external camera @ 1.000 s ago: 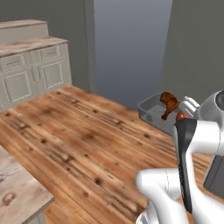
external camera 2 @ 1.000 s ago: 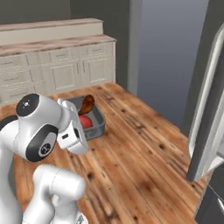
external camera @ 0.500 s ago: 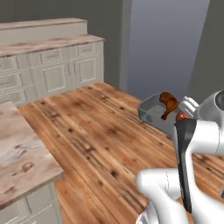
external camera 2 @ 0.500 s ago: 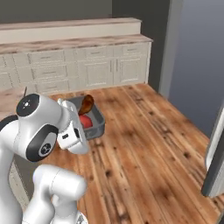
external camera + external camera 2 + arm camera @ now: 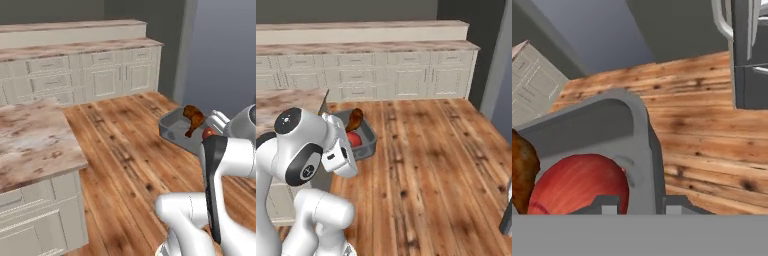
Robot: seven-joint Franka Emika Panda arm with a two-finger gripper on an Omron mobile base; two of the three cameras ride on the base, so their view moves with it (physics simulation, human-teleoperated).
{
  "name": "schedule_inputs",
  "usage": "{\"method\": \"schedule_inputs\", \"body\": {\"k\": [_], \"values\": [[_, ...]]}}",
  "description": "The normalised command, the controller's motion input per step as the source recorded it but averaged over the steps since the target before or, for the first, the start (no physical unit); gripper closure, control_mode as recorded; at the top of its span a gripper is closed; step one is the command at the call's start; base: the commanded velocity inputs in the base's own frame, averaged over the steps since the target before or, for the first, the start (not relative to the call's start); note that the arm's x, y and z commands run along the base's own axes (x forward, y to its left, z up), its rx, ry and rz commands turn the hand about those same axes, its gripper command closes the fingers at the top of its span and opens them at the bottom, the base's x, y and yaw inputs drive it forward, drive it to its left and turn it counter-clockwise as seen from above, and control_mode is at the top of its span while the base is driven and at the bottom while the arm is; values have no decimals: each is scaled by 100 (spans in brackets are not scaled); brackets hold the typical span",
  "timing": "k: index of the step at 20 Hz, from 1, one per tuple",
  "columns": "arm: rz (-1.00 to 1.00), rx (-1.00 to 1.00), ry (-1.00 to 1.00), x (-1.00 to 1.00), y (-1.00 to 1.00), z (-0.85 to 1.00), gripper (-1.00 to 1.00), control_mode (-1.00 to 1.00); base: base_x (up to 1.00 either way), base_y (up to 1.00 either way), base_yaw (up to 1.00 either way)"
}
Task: Place the tupperware containing the chicken drumstick and onion meal in the microwave. Close the microwave door and press the start button to reheat the meal.
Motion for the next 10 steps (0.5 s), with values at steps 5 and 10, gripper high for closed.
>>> {"method": "schedule_inputs", "body": {"k": [5, 10], "values": [[0, 0, 0, 0, 0, 0, 100, 100, -7, 20, 56], [0, 0, 0, 0, 0, 0, 100, 100, 0, 37, 62]]}}
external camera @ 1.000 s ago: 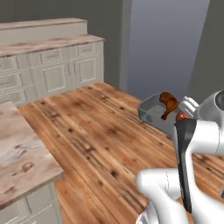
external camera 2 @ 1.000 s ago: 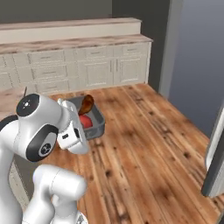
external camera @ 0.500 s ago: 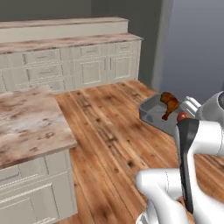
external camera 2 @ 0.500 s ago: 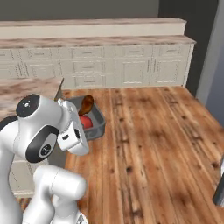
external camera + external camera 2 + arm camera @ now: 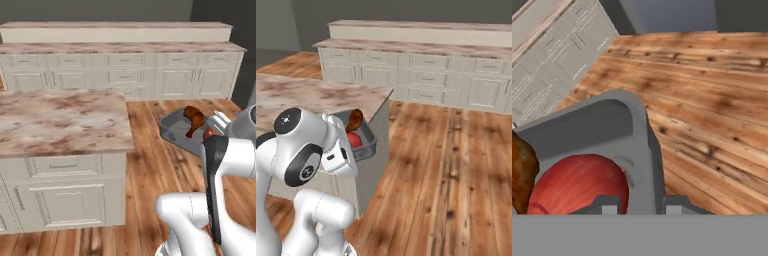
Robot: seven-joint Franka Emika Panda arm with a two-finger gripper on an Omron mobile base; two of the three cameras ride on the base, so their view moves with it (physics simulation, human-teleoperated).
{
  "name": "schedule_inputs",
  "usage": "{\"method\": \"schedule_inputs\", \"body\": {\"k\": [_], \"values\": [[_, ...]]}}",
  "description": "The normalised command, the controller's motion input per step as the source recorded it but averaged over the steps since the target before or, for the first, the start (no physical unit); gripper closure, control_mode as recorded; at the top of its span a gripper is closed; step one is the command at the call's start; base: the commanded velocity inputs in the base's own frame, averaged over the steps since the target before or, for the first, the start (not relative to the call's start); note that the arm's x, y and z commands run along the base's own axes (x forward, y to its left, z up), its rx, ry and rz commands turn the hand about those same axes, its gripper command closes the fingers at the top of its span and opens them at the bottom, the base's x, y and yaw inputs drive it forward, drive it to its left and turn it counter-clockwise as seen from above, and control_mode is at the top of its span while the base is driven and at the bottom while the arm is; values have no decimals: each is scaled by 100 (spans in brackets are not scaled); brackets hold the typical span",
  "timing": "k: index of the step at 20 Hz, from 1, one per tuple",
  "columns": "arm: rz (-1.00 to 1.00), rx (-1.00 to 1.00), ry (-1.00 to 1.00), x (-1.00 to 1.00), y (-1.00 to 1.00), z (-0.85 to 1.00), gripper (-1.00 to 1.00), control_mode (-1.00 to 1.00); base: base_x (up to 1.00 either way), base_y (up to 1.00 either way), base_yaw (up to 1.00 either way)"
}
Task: Place the tupperware containing the chicken drumstick and onion meal in the microwave. Close the microwave door and press the start button to reheat the meal.
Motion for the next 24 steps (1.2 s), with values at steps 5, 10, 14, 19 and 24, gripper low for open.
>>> {"method": "schedule_inputs", "body": {"k": [5, 10, 14, 19, 24], "values": [[0, 0, 0, 0, 0, 0, 100, 100, 0, 43, 63], [0, 0, 0, 0, 0, 0, 100, 100, 3, 53, 63], [0, 0, 0, 0, 0, 0, 100, 100, 23, 52, 61], [0, 0, 0, 0, 0, 0, 100, 100, 33, 44, 61], [0, 0, 0, 0, 0, 0, 100, 100, 44, 39, 60]]}}
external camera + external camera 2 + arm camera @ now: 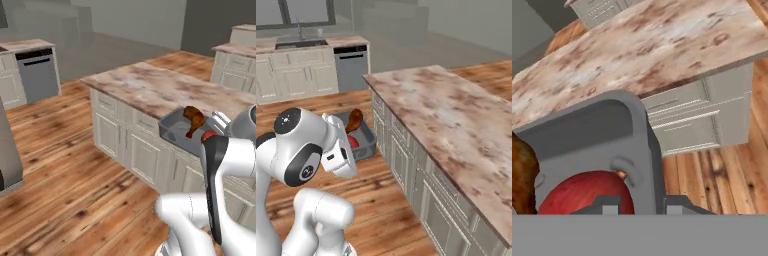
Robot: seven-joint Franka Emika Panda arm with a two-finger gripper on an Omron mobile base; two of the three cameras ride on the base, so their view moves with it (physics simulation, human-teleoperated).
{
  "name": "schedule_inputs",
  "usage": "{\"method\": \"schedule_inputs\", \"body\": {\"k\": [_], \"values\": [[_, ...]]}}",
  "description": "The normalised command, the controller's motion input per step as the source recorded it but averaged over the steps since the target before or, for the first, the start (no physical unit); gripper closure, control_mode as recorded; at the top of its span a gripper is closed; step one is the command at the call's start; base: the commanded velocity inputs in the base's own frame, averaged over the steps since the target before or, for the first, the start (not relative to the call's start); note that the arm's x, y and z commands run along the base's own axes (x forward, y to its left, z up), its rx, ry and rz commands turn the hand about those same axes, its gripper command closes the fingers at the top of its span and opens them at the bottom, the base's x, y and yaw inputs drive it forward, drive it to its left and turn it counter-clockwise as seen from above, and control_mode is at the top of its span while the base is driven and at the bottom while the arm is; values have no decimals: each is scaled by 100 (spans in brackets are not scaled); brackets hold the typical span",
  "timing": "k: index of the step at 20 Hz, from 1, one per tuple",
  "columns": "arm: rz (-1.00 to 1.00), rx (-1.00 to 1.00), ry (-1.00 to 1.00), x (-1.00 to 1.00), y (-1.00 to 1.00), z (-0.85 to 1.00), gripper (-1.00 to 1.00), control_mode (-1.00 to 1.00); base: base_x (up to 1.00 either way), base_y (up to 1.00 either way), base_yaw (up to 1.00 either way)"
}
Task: Place the tupperware containing the chicken drumstick and onion meal in the microwave. Close the microwave door and press the start button to reheat the meal.
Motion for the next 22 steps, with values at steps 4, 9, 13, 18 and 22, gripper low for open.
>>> {"method": "schedule_inputs", "body": {"k": [4, 9, 13, 18, 22], "values": [[0, 0, 0, 0, 0, 0, 100, 100, 50, 37, 59], [0, 0, 0, 0, 0, 0, 100, 100, 55, 34, 59], [0, 0, 0, 0, 0, 0, 100, 100, 59, 19, 57], [0, 0, 0, 0, 0, 0, 100, 100, 57, 7, 57], [0, 0, 0, 0, 0, 0, 100, 100, 59, 0, 55]]}}
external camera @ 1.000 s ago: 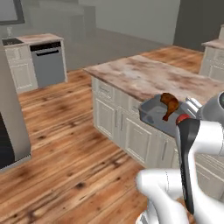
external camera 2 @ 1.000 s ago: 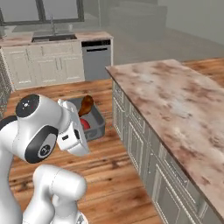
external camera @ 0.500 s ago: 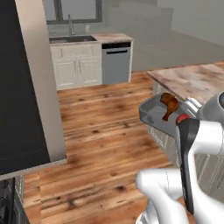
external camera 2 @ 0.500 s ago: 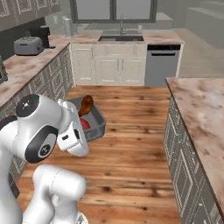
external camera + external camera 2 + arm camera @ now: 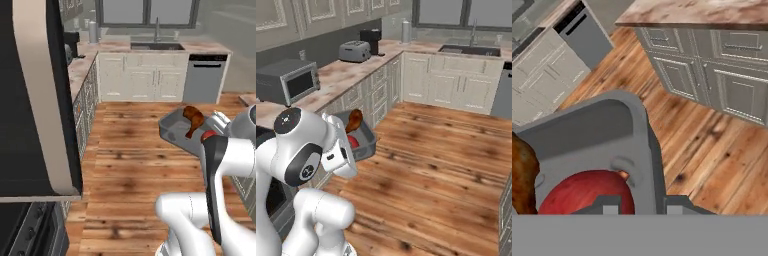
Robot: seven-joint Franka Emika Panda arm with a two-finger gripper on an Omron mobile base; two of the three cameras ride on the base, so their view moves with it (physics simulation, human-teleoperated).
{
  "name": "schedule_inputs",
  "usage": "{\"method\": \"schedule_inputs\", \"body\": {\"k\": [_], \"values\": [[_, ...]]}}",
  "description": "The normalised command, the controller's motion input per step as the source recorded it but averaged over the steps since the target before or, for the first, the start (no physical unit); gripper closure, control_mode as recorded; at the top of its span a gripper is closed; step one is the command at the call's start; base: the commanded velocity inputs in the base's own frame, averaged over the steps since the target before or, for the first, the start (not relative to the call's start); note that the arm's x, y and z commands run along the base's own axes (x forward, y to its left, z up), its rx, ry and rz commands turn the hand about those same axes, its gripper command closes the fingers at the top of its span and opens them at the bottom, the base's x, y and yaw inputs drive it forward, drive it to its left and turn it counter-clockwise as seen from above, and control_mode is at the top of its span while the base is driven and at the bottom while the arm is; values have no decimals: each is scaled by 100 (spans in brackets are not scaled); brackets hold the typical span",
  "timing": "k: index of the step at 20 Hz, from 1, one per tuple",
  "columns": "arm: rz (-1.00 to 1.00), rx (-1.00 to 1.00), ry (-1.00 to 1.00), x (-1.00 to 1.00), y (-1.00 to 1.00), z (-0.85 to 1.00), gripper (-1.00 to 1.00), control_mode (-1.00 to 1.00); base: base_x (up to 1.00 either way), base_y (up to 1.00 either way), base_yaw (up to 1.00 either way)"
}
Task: Place the tupperware containing the chicken drumstick and onion meal in the microwave. Close the microwave door and press the start button to reheat the meal.
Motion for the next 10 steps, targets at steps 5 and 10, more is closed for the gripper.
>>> {"method": "schedule_inputs", "body": {"k": [5, 10], "values": [[0, 0, 0, 0, 0, 0, 100, 100, 65, 0, 56], [0, 0, 0, 0, 0, 0, 100, 100, 60, 0, 58]]}}
